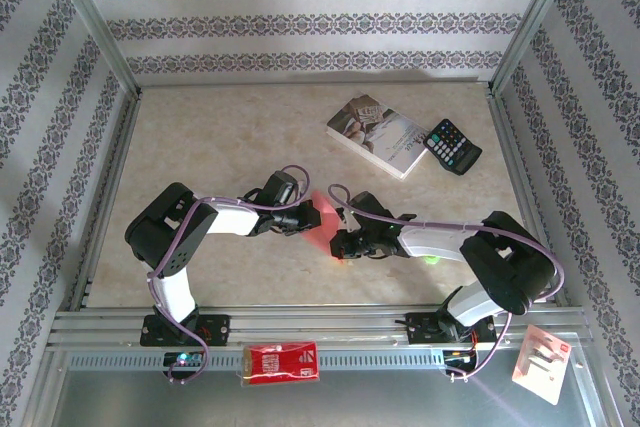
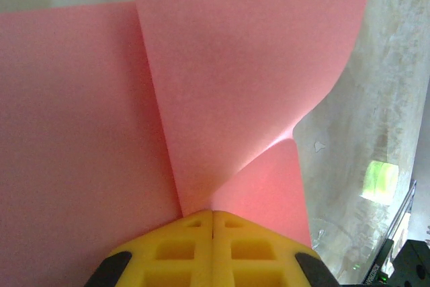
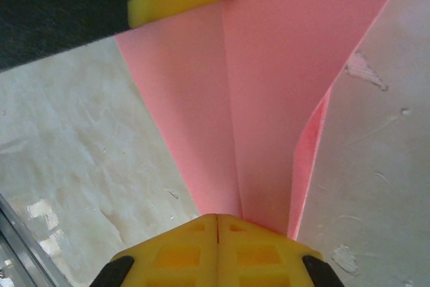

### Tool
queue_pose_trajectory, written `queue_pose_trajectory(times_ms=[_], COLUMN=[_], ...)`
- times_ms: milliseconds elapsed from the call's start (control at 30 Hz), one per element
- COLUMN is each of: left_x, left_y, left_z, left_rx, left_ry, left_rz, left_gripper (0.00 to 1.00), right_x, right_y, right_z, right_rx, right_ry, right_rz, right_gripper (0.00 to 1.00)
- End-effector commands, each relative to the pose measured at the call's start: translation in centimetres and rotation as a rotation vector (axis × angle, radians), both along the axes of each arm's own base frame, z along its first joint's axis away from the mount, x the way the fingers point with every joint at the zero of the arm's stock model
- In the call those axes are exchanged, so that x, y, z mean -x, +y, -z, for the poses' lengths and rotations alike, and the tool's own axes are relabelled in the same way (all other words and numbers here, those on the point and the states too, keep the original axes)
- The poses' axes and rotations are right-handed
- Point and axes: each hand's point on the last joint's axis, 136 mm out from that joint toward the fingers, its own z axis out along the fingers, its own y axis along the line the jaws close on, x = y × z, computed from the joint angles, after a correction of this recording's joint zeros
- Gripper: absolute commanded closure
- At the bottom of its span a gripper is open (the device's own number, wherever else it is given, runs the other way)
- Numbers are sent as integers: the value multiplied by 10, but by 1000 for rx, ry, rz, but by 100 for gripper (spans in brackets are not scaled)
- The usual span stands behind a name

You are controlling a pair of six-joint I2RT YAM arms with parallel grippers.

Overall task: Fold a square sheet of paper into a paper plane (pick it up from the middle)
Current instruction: Fourth fold the wing at the center of the table.

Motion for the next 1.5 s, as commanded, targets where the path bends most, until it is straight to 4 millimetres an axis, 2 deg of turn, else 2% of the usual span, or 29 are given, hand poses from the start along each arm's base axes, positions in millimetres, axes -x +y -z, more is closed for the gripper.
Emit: queue_pose_trajectory(times_ms=[0, 267, 700, 1133, 1300, 1467], left_x=[12, 11, 14, 14, 15, 15], left_y=[32, 31, 38, 41, 42, 41], left_z=[42, 42, 48, 51, 52, 51], left_rx=[-142, -143, -181, -199, -199, -195], left_ry=[93, 92, 103, 109, 113, 113], left_rz=[-42, -42, -47, -55, -56, -53], left_gripper=[99, 99, 99, 99, 99, 99], right_x=[7, 18, 56, 78, 75, 49], right_y=[-8, -18, -43, -54, -55, -37], right_z=[10, 21, 45, 44, 32, -11], right_rx=[17, 41, 116, 145, 127, -3], right_ry=[17, 51, 157, 180, 152, 44], right_rz=[-14, -5, 11, 6, 5, 18], right_gripper=[98, 99, 100, 100, 100, 100])
